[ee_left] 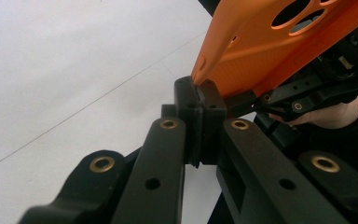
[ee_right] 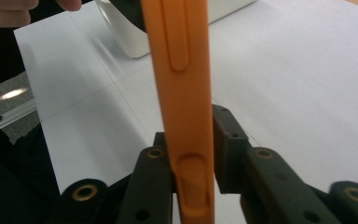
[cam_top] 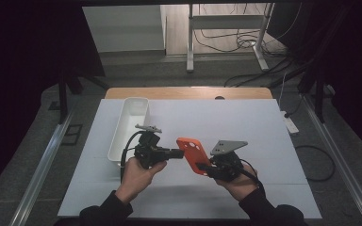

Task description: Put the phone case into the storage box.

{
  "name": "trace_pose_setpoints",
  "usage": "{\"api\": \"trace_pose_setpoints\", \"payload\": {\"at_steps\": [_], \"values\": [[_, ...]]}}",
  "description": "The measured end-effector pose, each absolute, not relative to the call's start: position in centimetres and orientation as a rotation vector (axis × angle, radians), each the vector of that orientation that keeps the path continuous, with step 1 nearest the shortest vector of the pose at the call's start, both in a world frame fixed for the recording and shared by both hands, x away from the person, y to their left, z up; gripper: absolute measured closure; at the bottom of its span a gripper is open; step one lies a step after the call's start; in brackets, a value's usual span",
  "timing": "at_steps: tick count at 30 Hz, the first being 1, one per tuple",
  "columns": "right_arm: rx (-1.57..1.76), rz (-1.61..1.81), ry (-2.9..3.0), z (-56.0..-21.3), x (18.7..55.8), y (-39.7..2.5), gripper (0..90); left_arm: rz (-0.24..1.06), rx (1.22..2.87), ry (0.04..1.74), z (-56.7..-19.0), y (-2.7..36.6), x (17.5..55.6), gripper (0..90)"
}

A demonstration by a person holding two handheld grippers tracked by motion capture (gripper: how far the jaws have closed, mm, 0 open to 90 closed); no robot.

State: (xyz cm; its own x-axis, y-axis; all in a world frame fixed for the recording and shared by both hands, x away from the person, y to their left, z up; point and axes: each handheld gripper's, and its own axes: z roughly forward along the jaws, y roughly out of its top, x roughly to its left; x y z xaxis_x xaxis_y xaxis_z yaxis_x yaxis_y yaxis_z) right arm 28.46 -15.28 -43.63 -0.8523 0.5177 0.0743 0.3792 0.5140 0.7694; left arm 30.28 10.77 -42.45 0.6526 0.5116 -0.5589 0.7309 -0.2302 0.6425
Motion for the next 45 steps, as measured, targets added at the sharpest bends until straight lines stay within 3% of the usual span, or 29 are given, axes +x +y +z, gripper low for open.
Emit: {"api": "trace_pose_setpoints", "payload": {"at_steps": [8, 19, 26, 45], "values": [[0.774, 1.241, 2.564, -43.7, 28.4, -15.1, 62.1, -0.247, 1.906, 1.004, -42.4, 10.5, 30.2, 89.0], [0.767, 1.239, 2.537, -43.8, 28.3, -14.7, 35.1, -0.202, 1.933, 1.021, -42.3, 10.4, 30.1, 89.0], [0.789, 1.236, 2.533, -43.8, 28.3, -15.0, 23.7, -0.164, 1.933, 1.033, -42.1, 10.9, 30.2, 89.0], [0.892, 1.219, 2.553, -43.5, 28.2, -17.1, 10.7, -0.097, 1.981, 1.028, -41.8, 12.3, 30.9, 89.0]]}}
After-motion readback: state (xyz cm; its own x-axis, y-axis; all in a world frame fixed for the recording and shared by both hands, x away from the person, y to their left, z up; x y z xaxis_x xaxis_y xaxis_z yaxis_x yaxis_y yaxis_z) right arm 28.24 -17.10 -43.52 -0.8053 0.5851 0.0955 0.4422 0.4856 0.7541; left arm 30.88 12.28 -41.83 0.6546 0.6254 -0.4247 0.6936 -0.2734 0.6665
